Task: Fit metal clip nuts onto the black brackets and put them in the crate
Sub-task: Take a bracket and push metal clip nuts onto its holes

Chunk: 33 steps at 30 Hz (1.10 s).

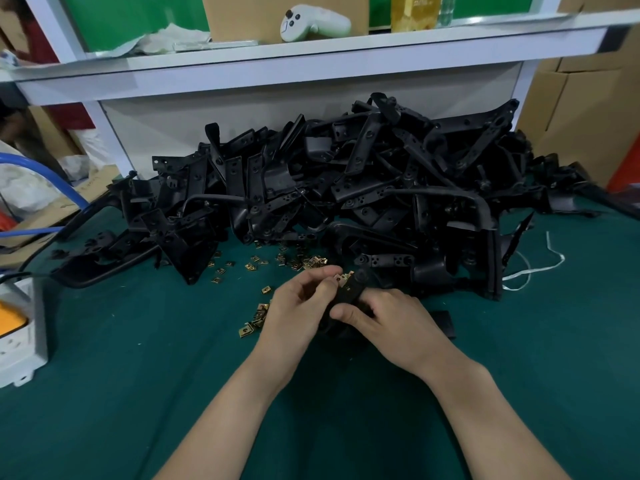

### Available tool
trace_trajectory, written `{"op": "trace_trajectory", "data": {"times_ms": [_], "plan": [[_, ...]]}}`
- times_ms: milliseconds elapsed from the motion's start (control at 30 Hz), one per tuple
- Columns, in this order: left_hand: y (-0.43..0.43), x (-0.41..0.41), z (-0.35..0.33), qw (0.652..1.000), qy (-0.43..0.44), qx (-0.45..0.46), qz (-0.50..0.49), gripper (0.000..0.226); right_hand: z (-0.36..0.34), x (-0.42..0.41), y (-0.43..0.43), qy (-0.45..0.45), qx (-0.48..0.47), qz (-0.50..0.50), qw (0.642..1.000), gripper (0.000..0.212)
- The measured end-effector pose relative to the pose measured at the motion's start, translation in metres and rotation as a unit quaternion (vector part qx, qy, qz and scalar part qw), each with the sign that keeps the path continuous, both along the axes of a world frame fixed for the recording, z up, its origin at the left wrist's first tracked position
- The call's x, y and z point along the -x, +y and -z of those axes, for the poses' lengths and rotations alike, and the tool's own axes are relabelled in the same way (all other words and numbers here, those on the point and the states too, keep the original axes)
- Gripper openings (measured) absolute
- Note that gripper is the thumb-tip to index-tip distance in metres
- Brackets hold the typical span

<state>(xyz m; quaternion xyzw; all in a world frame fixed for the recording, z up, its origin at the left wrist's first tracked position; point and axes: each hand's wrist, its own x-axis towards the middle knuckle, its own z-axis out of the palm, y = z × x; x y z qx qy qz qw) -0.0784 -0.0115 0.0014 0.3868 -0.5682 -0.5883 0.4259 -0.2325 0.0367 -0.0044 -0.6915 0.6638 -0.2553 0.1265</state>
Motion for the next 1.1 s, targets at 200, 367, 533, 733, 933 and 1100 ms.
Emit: {"op": "trace_trajectory", "data": {"times_ms": [200,367,533,733,933,1100], "plan": [[-0.0015,-0.0006,-0.0001,1.000,-0.011,-0.020,0.004,0.019,-0.0016,-0.0003,0.0013,-0.006,-0.003,0.001,1.000,0.089],[-0.0009,-0.0003,-0.0012,1.000,0.000,-0.021,0.010,0.021,-0.0017,-0.0008,0.0014,-0.001,-0.007,0.002,1.000,0.087],[0.0003,-0.0002,-0.0008,1.000,0.000,-0.007,0.007,0.020,-0.0023,-0.0008,0.0015,0.002,-0.012,0.001,1.000,0.089],[0.0010,0.0011,-0.0005,1.000,0.005,-0.007,-0.003,0.015,-0.0023,-0.0009,0.0017,0.006,-0.006,0.002,1.000,0.087],[0.0014,0.0024,0.0010,1.000,-0.002,-0.003,-0.015,0.012,-0.0025,-0.0007,0.0019,0.003,-0.004,0.000,1.000,0.085],[0.0055,0.0033,0.0008,0.999,-0.027,0.040,-0.023,0.013,-0.0010,0.0002,0.0006,0.003,-0.008,0.001,1.000,0.086]]}}
